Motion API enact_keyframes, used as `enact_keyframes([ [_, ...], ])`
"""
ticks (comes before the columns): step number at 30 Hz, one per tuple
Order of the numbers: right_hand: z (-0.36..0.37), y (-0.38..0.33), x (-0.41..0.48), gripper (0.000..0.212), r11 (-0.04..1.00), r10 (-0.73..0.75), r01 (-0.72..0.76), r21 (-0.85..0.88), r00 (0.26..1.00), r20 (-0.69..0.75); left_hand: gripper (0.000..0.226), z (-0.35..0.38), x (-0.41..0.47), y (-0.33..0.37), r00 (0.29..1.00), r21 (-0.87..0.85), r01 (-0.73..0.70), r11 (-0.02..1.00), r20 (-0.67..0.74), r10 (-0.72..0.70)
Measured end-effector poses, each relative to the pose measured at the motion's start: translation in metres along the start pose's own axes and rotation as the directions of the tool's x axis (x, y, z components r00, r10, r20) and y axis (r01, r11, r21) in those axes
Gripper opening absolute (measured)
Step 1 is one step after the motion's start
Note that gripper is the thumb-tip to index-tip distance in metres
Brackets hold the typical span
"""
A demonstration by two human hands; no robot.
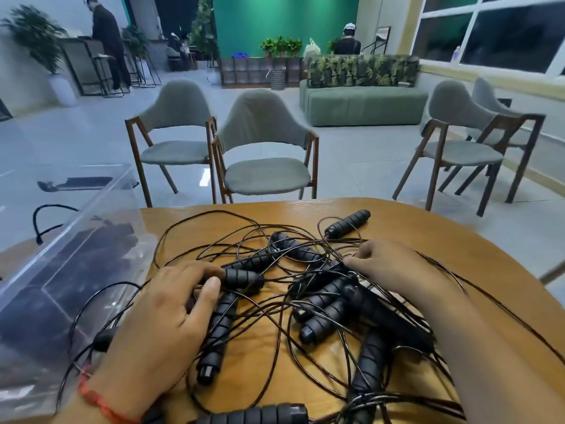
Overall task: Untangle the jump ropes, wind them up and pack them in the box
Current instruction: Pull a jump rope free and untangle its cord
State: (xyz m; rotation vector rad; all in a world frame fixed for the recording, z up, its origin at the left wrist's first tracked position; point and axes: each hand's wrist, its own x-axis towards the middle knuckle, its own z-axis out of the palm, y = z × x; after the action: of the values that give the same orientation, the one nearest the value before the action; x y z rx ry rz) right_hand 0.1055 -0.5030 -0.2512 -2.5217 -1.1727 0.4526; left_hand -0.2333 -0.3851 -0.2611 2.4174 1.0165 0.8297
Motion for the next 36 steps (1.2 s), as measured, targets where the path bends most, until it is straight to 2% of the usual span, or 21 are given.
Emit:
enact_keyframes([
  [3, -0.001, 0.001, -0.011, 0.034, 0.997, 0.017, -0.018, -0.068, 1.000, -0.011, 0.027, -0.008, -0.009, 0.005, 1.000, -0.011, -0.014, 1.000, 0.006, 0.014],
  [7, 0.001, -0.011, -0.021, 0.028, 0.977, -0.067, 0.021, -0.213, 0.975, -0.213, 0.023, -0.017, -0.024, 0.008, 0.999, -0.016, -0.033, 0.999, 0.009, 0.033],
  [12, 0.020, -0.024, -0.007, 0.025, 0.976, -0.119, 0.085, -0.200, 0.980, -0.162, 0.026, -0.028, -0.044, 0.020, 0.998, -0.007, -0.060, 0.998, 0.014, 0.060],
  [14, 0.021, -0.022, -0.002, 0.017, 0.967, -0.143, 0.093, -0.238, 0.969, -0.200, 0.020, -0.033, -0.053, 0.024, 0.997, -0.010, -0.074, 0.997, 0.025, 0.074],
  [17, 0.018, -0.024, -0.004, 0.024, 0.934, -0.188, 0.111, -0.340, 0.961, -0.204, 0.017, -0.044, -0.063, 0.024, 0.997, -0.019, -0.073, 0.997, 0.028, 0.073],
  [19, 0.007, -0.029, -0.006, 0.028, 0.951, -0.195, 0.129, -0.281, 0.955, -0.223, 0.016, -0.048, -0.062, 0.026, 0.997, -0.021, -0.071, 0.997, 0.015, 0.072],
  [22, -0.031, -0.044, -0.014, 0.023, 0.986, -0.161, 0.167, 0.000, 0.947, -0.277, 0.017, -0.059, -0.058, 0.038, 0.994, -0.048, -0.102, 0.994, -0.033, 0.101],
  [24, -0.066, -0.058, -0.020, 0.022, 0.963, -0.157, 0.214, 0.164, 0.940, -0.302, 0.020, -0.063, -0.051, 0.050, 0.991, -0.064, -0.133, 0.989, -0.035, 0.131],
  [26, -0.099, -0.073, -0.030, 0.024, 0.933, -0.184, 0.271, 0.236, 0.925, -0.333, 0.023, -0.067, -0.043, 0.065, 0.985, -0.062, -0.170, 0.983, -0.029, 0.169],
  [29, -0.142, -0.093, -0.048, 0.027, 0.905, -0.239, 0.343, 0.251, 0.899, -0.367, 0.028, -0.068, -0.030, 0.088, 0.974, -0.083, -0.226, 0.971, -0.029, 0.225],
  [32, -0.173, -0.115, -0.065, 0.026, 0.891, -0.310, 0.404, 0.207, 0.875, -0.373, 0.028, -0.062, -0.013, 0.104, 0.974, -0.129, -0.221, 0.967, 0.011, 0.224],
  [34, -0.189, -0.128, -0.076, 0.027, 0.874, -0.391, 0.464, 0.143, 0.847, -0.360, 0.042, -0.057, 0.002, 0.114, 0.980, -0.157, -0.198, 0.968, -0.013, 0.199],
  [36, -0.202, -0.140, -0.089, 0.028, 0.851, -0.476, 0.519, 0.082, 0.828, -0.297, 0.064, -0.059, 0.019, 0.125, 0.976, -0.157, -0.198, 0.968, -0.122, 0.180],
])
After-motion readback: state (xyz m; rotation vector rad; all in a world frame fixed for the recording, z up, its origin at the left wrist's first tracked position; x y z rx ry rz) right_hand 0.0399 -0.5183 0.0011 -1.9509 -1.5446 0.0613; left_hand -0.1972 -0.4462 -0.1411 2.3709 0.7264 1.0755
